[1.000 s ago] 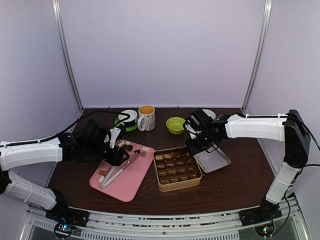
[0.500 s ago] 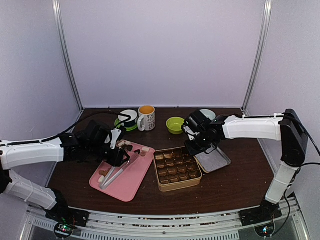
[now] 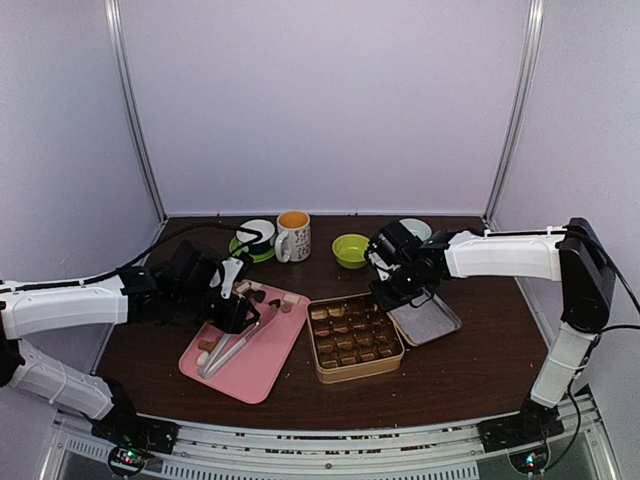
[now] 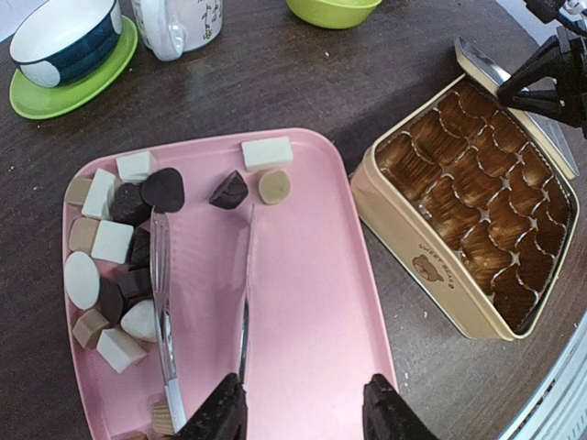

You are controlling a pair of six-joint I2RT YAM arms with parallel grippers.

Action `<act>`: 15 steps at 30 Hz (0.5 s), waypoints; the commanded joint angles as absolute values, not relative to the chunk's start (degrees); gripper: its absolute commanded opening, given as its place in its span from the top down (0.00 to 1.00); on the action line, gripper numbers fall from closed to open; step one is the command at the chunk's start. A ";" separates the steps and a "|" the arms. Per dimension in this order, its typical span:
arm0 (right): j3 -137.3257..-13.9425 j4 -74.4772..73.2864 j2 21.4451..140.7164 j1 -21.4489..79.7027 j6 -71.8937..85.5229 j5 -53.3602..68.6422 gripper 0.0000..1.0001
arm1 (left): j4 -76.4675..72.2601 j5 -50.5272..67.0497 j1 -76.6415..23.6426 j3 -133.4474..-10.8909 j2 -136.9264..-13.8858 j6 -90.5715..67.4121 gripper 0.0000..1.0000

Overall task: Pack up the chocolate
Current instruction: Move the box lid to the center of the board.

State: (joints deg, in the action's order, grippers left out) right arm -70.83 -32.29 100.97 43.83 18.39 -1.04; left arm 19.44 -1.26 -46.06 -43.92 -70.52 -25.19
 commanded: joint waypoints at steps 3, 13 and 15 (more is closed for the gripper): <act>-70.77 -31.48 99.43 43.05 18.96 -3.89 1.00 | 17.76 -1.21 -45.71 -44.02 -71.28 -25.53 0.54; -69.54 -30.46 99.24 40.50 19.94 -4.22 1.00 | 16.99 -1.97 -45.70 -44.03 -71.90 -25.10 0.54; -69.44 -30.29 99.48 40.15 20.06 -4.22 1.00 | 16.96 -1.86 -45.71 -44.27 -72.36 -25.01 0.54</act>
State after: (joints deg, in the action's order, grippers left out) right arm -70.00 -31.44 100.84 40.93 19.31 -2.37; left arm 19.35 -1.37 -46.06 -43.92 -71.37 -25.17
